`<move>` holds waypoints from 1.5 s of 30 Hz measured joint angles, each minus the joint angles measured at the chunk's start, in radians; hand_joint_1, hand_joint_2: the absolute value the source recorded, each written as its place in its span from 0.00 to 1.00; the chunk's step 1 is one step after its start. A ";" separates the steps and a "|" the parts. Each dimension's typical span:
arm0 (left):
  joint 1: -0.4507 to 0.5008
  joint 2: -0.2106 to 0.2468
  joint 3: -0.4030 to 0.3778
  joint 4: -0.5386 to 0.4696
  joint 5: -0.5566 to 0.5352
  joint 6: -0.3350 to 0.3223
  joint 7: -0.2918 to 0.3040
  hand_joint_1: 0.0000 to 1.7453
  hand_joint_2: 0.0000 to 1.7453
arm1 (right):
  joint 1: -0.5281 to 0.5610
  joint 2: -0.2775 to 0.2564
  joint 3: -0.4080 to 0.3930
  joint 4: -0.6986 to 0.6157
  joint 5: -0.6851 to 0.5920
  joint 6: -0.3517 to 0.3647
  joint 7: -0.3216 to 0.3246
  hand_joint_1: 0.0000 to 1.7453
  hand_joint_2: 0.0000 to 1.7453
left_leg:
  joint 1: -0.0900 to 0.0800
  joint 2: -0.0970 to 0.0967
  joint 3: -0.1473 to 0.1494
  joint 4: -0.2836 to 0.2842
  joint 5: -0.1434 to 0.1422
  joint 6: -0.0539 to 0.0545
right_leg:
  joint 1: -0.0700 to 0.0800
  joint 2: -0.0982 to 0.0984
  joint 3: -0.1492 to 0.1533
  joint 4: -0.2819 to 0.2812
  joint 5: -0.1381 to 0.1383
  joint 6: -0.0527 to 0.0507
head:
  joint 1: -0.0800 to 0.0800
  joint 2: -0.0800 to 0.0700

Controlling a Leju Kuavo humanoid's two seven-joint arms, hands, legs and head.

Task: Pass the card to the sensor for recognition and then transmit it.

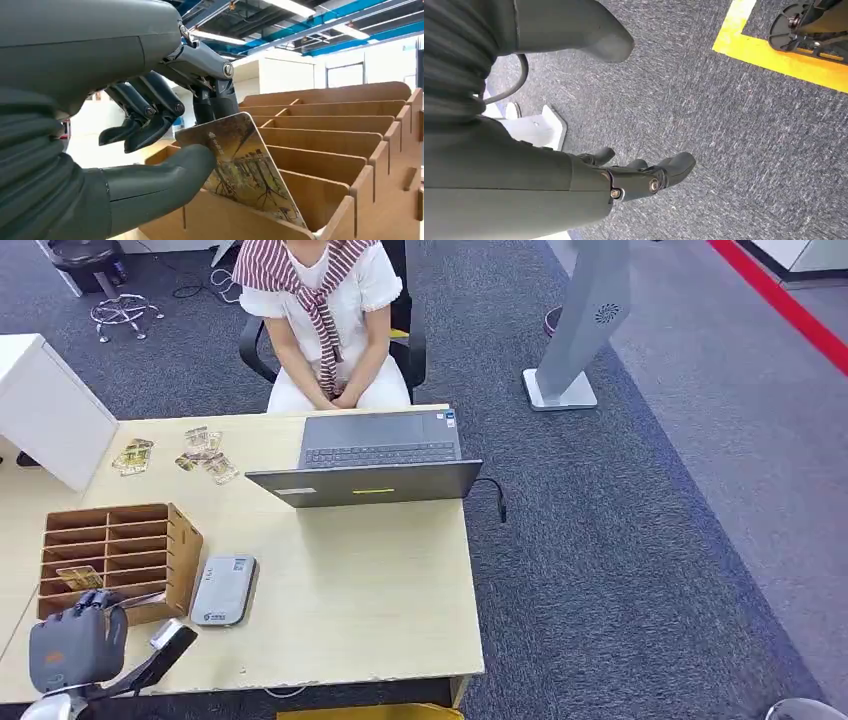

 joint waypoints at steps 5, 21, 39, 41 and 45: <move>0.006 0.000 0.000 -0.027 0.013 0.000 -0.011 1.00 1.00 | 0.000 0.000 0.000 0.000 0.000 0.000 0.000 0.00 1.00 | 0.000 0.000 0.000 0.000 0.000 0.000 | 0.000 0.000 0.000 0.000 0.000 0.000 | 0.000 0.000; 0.167 0.026 -0.027 -0.471 0.057 -0.140 -0.035 1.00 1.00 | 0.003 0.000 -0.002 0.000 -0.004 -0.003 0.007 0.00 1.00 | 0.000 0.000 0.000 0.000 0.000 0.000 | 0.000 0.000 0.000 0.000 0.000 0.000 | 0.000 0.000; 0.072 0.048 -0.054 -0.525 0.014 -0.183 0.023 1.00 1.00 | 0.000 0.000 0.007 0.000 0.045 0.005 0.006 0.00 1.00 | -0.001 -0.003 0.000 0.001 0.003 0.001 | 0.000 -0.003 0.000 -0.001 0.001 0.001 | 0.000 0.000; -0.025 0.048 -0.064 -0.466 -0.046 -0.178 0.059 1.00 1.00 | -0.006 0.000 0.023 0.000 0.066 0.010 0.000 0.00 1.00 | 0.000 -0.004 -0.001 0.001 0.004 0.000 | 0.000 -0.005 0.000 -0.001 0.003 0.000 | 0.000 0.000; -0.203 0.045 -0.087 -0.315 -0.131 -0.150 0.096 1.00 1.00 | -0.019 0.000 0.050 0.001 0.095 0.019 0.001 0.00 1.00 | 0.000 -0.003 -0.001 0.001 0.008 -0.001 | 0.000 -0.004 -0.001 -0.001 0.007 -0.002 | 0.000 0.000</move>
